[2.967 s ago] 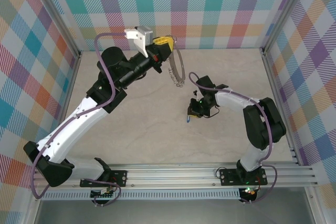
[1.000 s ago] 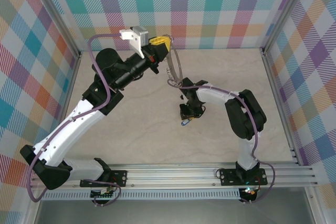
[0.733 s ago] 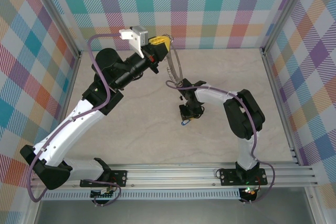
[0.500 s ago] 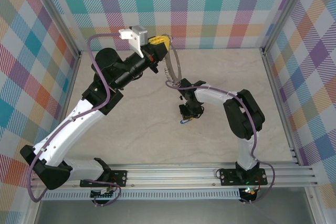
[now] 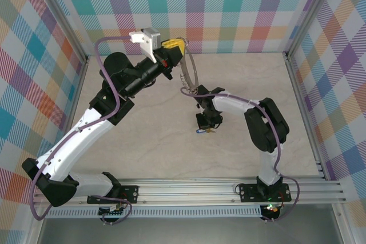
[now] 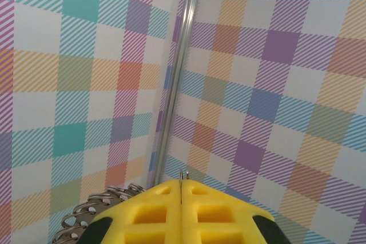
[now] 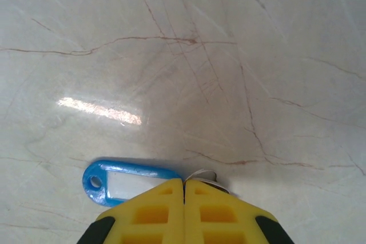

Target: Put the keys on the keyring

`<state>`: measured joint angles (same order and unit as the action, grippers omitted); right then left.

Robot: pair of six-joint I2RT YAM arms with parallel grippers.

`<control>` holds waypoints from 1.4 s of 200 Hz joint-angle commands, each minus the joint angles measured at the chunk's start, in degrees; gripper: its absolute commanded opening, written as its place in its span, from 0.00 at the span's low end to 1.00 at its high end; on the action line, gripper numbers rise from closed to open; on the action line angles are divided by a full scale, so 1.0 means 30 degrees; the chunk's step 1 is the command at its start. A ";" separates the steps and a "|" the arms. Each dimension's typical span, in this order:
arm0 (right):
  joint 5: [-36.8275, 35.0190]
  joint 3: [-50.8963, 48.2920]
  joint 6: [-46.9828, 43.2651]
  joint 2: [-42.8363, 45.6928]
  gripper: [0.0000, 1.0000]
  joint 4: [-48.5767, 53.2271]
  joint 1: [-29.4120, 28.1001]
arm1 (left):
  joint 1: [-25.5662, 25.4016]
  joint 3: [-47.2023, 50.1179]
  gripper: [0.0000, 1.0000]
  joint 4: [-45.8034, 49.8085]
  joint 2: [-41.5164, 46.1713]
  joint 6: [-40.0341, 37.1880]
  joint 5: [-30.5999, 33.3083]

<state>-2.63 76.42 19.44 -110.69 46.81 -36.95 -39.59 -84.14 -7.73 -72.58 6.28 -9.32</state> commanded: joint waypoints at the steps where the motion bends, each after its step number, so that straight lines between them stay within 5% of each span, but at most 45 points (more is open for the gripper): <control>1: -0.0055 0.0526 0.0533 0.1383 0.00 0.0574 0.0347 | 0.0190 -0.0078 0.00 -0.1496 0.0431 0.0191 0.0270; 104: 0.2770 0.0987 0.1391 0.3951 0.00 0.0124 0.2619 | 0.0190 -0.0077 0.00 -0.1724 0.0239 0.0285 0.0383; 130: 0.3495 0.0206 0.1955 0.3457 0.26 -0.0011 0.2318 | 0.0190 -0.0092 0.00 -0.1675 0.0241 0.0359 0.0383; 156: 0.3163 -0.0617 0.2393 0.2838 0.37 -0.0330 0.1332 | 0.0190 -0.0020 0.00 -0.1731 0.0263 0.0396 0.0389; 280: 0.0675 0.0024 0.2525 -0.0112 0.34 -0.0119 -0.0281 | 0.0190 0.0339 0.00 -0.1556 0.0780 0.0337 0.0488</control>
<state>1.19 74.30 26.59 -109.32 45.17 -37.23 -39.55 -83.70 -9.17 -72.53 6.68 -8.38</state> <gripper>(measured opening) 0.341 0.050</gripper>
